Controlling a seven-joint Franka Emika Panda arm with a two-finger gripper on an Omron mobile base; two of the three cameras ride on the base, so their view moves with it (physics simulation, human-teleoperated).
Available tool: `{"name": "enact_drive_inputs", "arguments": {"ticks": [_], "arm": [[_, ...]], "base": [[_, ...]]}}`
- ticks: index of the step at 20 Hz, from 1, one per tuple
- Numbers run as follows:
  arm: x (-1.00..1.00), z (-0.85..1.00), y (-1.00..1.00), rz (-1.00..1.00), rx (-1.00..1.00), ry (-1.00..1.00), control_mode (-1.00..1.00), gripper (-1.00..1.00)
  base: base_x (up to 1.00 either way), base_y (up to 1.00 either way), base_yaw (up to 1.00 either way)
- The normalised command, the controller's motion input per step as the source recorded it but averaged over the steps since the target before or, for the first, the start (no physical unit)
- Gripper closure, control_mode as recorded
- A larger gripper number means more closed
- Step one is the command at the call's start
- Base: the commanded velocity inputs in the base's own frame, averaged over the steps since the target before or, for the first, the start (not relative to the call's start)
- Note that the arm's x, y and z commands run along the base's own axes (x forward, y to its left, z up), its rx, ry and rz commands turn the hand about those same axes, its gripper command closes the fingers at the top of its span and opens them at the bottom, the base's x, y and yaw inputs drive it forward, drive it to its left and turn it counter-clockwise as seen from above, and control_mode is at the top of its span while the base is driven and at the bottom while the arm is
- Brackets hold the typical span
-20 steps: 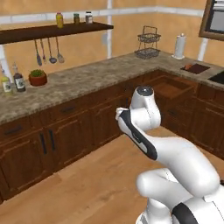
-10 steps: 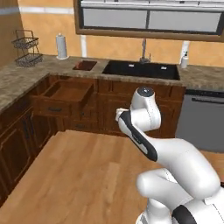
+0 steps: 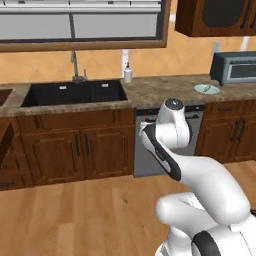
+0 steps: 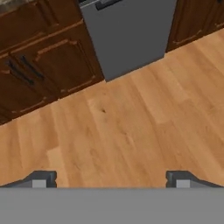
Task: Pick up the knife from the drawer and place it on the cutting board. Then place the meat from the plate to the cutting board.
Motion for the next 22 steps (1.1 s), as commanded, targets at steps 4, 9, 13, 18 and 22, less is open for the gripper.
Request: {"name": "enact_drive_inputs", "arguments": {"ticks": [4, 9, 13, 18, 22], "arm": [[0.00, 0.00, 0.00, 0.00, 0.00, 0.00, 1.00, -1.00], [0.00, 0.00, 0.00, 0.00, 0.00, 0.00, 1.00, -1.00], [0.00, 0.00, 0.00, 0.00, 0.00, 0.00, 1.00, -1.00], [0.00, 0.00, 0.00, 0.00, 0.00, 0.00, 1.00, -1.00], [0.00, 0.00, 0.00, 0.00, 0.00, 0.00, 1.00, -1.00]], "base": [[1.00, -0.79, -0.13], [1.00, -0.89, 0.00], [1.00, -0.98, 0.00], [1.00, -0.80, 0.00], [0.81, -0.65, 0.00]]}}
